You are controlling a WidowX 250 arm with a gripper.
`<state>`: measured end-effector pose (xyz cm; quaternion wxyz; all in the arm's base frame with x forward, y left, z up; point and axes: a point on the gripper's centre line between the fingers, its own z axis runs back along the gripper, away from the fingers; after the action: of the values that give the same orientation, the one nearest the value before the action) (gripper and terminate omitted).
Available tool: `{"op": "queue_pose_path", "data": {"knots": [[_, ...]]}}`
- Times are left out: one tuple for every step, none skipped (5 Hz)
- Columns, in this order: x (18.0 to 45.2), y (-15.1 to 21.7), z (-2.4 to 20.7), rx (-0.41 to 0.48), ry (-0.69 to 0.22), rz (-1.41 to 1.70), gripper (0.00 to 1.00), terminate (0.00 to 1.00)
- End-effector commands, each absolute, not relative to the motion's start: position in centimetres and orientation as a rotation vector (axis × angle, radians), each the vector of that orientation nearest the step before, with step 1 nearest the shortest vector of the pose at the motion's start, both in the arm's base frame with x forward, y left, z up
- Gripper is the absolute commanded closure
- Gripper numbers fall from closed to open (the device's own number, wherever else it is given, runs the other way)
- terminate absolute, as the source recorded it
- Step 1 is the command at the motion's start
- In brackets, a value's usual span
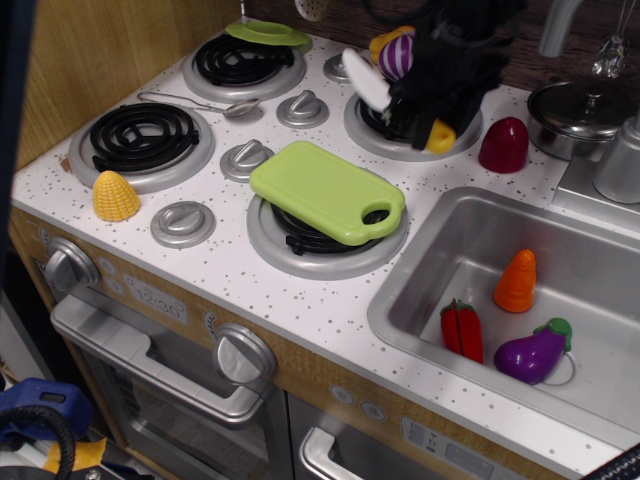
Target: Put knife on cutting board
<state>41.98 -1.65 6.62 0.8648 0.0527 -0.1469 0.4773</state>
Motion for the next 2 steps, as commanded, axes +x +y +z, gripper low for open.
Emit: {"op": "queue_pose_path", "data": {"knots": [[39.7, -1.0, 11.6, 0.098, -0.398, 1.097, 1.0, 0.0], [38.3, -1.5, 11.4, 0.097, -0.383, 1.139, 1.0, 0.0]]}}
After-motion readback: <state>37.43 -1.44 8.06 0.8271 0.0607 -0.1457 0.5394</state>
